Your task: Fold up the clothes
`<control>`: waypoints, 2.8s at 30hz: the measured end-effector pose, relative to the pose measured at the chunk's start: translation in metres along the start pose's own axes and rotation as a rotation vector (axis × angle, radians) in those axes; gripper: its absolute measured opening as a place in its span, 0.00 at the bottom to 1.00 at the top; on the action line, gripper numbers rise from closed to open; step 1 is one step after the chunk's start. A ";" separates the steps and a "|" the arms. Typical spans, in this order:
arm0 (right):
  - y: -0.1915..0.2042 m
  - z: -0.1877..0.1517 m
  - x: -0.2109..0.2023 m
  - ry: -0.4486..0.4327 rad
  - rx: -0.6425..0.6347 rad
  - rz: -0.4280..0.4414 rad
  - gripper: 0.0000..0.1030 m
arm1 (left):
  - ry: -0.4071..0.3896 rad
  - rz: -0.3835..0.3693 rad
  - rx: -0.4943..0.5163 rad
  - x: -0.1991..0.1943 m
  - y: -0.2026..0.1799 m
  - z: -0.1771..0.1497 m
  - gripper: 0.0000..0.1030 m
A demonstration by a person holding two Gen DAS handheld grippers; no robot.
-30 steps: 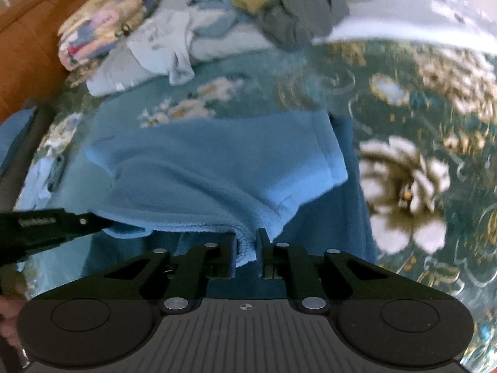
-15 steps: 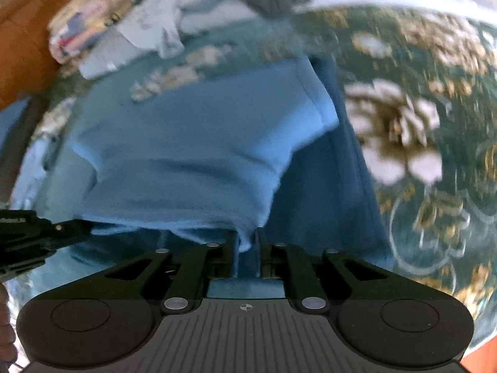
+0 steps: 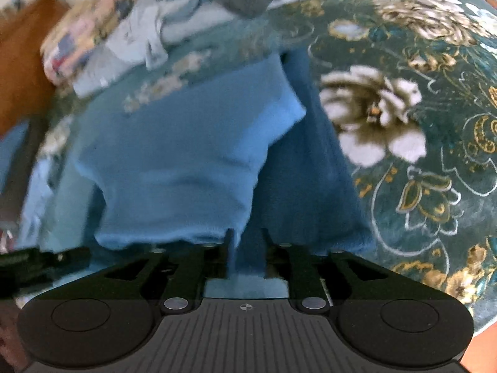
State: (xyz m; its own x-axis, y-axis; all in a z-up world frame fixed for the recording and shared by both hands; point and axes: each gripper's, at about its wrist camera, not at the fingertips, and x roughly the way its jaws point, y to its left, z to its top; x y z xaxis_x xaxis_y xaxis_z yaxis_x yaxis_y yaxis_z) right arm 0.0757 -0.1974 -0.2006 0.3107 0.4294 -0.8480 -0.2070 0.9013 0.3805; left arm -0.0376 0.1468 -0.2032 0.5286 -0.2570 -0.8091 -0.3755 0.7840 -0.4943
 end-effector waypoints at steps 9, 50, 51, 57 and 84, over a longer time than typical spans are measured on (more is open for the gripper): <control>-0.028 0.022 0.046 0.058 0.226 0.132 0.53 | 0.038 -0.041 0.015 0.041 -0.004 0.029 0.65; -0.028 0.003 0.060 0.158 0.227 0.138 0.08 | 0.070 -0.066 -0.280 0.044 0.018 -0.016 0.11; -0.029 0.003 0.062 0.161 0.222 0.135 0.08 | 0.072 -0.062 -0.277 0.046 0.018 -0.016 0.12; -0.026 0.004 0.061 0.176 0.200 0.121 0.09 | 0.094 -0.060 -0.236 0.045 0.016 -0.010 0.17; -0.006 0.085 0.002 -0.089 -0.025 -0.023 0.99 | -0.100 0.183 0.183 -0.001 -0.050 0.077 0.94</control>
State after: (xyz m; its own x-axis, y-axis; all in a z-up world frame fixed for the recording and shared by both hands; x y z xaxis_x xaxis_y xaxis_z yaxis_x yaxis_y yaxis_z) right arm 0.1561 -0.1975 -0.1733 0.3967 0.4134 -0.8196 -0.2220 0.9095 0.3513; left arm 0.0393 0.1512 -0.1532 0.5404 -0.0522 -0.8398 -0.3325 0.9036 -0.2701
